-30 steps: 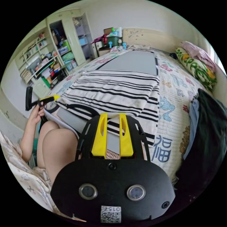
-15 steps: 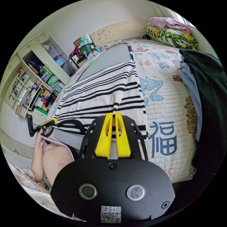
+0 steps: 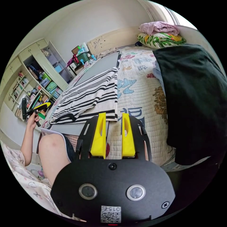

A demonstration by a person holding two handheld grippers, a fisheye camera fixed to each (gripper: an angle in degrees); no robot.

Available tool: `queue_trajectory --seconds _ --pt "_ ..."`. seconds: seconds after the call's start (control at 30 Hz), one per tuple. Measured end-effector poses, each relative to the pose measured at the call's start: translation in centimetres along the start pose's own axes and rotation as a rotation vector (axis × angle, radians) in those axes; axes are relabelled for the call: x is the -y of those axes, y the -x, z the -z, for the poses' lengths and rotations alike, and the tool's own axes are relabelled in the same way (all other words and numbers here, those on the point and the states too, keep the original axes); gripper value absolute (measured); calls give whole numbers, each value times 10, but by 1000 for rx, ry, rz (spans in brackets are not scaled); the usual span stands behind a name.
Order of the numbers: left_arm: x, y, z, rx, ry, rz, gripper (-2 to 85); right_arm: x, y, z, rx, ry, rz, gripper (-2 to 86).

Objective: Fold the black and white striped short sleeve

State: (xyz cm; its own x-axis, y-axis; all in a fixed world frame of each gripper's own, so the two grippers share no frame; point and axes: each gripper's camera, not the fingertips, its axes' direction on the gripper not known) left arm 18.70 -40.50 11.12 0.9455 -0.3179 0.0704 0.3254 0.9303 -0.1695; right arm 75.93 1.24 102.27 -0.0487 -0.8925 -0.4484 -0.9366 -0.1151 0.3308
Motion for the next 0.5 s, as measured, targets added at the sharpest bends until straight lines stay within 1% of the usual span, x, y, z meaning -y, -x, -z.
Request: queue_trajectory --seconds 0.1,0.23,0.3,0.4,0.5 --pt "105 -56 -37 -165 -35 -115 85 14 -10 7 58 -4 -33 108" --pt "209 -122 -97 -240 -20 -204 85 34 -17 13 177 14 -49 94" --pt "273 -164 -145 -288 22 -230 87 38 -17 19 173 7 -42 86" --pt "327 -204 -192 -273 63 -249 91 40 -26 30 209 -17 -56 70" --pt "377 -252 -241 -199 87 -282 94 39 -37 40 238 -47 -75 56"
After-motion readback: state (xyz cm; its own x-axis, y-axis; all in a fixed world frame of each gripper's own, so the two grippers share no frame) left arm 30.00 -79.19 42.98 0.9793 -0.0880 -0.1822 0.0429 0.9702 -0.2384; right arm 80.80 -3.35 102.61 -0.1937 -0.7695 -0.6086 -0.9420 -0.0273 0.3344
